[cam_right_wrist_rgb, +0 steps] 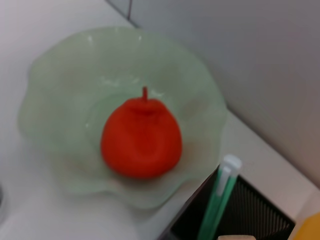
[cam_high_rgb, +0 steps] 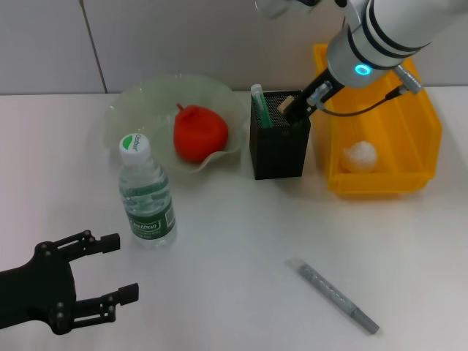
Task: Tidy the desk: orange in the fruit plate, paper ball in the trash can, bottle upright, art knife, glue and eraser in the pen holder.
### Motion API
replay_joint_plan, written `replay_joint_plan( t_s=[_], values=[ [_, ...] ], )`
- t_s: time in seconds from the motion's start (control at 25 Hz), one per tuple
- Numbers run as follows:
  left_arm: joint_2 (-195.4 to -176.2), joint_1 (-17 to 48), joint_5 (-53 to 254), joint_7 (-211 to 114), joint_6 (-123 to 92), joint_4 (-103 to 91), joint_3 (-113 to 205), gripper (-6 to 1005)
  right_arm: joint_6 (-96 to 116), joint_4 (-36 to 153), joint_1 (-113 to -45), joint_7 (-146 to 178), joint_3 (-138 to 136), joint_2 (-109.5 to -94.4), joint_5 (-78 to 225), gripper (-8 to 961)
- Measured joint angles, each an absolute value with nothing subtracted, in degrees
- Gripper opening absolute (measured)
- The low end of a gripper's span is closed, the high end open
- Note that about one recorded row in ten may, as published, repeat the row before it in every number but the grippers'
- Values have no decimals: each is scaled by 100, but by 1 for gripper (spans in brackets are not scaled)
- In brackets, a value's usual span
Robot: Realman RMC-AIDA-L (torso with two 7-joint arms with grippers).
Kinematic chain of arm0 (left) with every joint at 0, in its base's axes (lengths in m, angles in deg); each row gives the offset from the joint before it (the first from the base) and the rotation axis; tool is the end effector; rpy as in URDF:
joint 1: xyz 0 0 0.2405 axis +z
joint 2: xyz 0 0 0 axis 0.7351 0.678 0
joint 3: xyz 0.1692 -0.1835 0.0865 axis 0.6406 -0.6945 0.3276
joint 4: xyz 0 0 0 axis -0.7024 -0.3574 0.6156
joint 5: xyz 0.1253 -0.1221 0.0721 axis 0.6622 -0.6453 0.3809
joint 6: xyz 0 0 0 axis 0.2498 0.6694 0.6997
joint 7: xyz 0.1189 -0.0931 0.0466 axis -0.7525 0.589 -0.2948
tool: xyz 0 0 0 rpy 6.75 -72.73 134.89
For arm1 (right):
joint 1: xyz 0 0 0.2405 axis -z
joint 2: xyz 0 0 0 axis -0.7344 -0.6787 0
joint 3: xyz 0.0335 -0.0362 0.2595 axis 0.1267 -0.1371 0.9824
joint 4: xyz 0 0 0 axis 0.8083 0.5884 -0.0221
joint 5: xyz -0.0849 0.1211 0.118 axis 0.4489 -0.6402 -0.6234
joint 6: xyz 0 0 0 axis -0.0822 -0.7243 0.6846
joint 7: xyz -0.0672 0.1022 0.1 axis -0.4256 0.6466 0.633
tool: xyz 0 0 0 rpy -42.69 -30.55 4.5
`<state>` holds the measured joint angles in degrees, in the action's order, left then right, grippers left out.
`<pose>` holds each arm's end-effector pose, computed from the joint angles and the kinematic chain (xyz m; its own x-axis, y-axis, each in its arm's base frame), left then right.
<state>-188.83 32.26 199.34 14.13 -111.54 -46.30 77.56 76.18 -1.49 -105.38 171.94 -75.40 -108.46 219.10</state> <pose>-0.2957 0.2373 0.0145 0.8026 0.1806 0.5685 0.3550 -0.9105 -0.2120 0.0928 0.4318 -0.0300 0.8346 -0.5314 0.1449 -0.3362 -0.6998 -0.6303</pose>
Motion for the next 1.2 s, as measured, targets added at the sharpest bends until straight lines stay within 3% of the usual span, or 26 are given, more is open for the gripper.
replay_joint_plan(
  t_s=[0.84,1.16,1.2],
  values=[
    [-18883,3191,19939,1414,-11076,-4530,7759,813,6213,716,-10527,17065,-7577,-10860,21927,313],
    [-18882,3171,19939,1415,-11062,-4530,7757,812,7492,-232,-10454,17090,-7583,-10876,21880,649],
    [-18882,3171,19939,1415,-11062,-4530,7757,812,7784,-428,-10428,17107,-7606,-10880,21850,649]
  ],
)
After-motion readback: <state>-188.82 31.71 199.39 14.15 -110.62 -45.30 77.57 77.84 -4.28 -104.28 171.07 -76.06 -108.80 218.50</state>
